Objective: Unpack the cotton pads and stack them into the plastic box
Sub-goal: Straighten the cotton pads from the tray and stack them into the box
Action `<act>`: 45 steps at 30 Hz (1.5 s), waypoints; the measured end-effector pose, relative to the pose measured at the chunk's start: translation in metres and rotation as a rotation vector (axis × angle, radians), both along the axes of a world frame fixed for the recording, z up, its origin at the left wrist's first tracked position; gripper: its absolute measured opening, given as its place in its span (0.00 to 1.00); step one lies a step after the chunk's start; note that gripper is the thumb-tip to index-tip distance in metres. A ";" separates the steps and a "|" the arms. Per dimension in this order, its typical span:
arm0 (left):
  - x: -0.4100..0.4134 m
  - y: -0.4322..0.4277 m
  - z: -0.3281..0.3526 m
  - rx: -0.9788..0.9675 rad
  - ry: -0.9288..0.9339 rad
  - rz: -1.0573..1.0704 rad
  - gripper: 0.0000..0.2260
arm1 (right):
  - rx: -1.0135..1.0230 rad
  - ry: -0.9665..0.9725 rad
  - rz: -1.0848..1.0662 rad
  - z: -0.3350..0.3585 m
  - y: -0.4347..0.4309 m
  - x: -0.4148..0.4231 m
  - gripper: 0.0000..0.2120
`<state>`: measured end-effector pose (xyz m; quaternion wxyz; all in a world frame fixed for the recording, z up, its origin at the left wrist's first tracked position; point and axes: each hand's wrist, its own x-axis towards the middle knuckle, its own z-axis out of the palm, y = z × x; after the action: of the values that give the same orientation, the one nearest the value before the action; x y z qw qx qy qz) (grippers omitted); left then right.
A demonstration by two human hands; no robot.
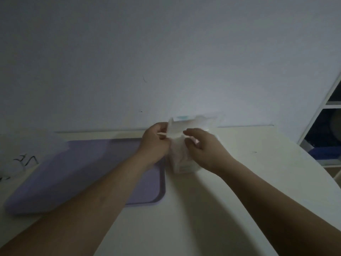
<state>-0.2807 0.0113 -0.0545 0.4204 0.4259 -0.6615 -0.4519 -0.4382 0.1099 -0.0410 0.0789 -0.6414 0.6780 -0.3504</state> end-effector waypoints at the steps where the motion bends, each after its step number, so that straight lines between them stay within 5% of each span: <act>1: 0.000 0.003 -0.002 -0.011 0.002 -0.018 0.15 | -0.122 -0.041 -0.074 0.001 0.004 -0.003 0.14; 7: 0.005 0.015 -0.010 -0.081 -0.121 -0.039 0.18 | -0.288 -0.322 -0.461 -0.015 0.033 -0.030 0.07; 12: 0.004 0.026 -0.021 -0.090 -0.234 -0.033 0.29 | -0.158 -0.789 -0.482 -0.025 0.038 -0.035 0.24; 17: -0.004 0.031 -0.025 -0.127 -0.281 0.048 0.31 | -0.152 -0.778 -0.408 -0.027 0.038 -0.018 0.25; 22: 0.008 0.044 -0.016 -0.501 -0.391 0.029 0.31 | -0.229 -0.815 -0.335 -0.025 0.042 -0.014 0.25; 26: 0.023 0.047 -0.022 -0.655 -0.436 -0.047 0.20 | -0.208 -0.780 -0.374 -0.033 0.044 -0.018 0.19; 39: 0.032 0.044 -0.018 -0.560 -0.317 -0.098 0.21 | -0.218 -0.802 -0.408 -0.035 0.046 -0.014 0.18; 45: 0.038 0.051 -0.009 -0.619 -0.445 -0.153 0.24 | -0.224 -0.778 -0.388 -0.035 0.052 -0.013 0.16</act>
<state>-0.2430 0.0621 -0.0640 0.3401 0.3160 -0.8716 -0.1577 -0.4508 0.1618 -0.0760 0.1911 -0.3277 0.6635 -0.6449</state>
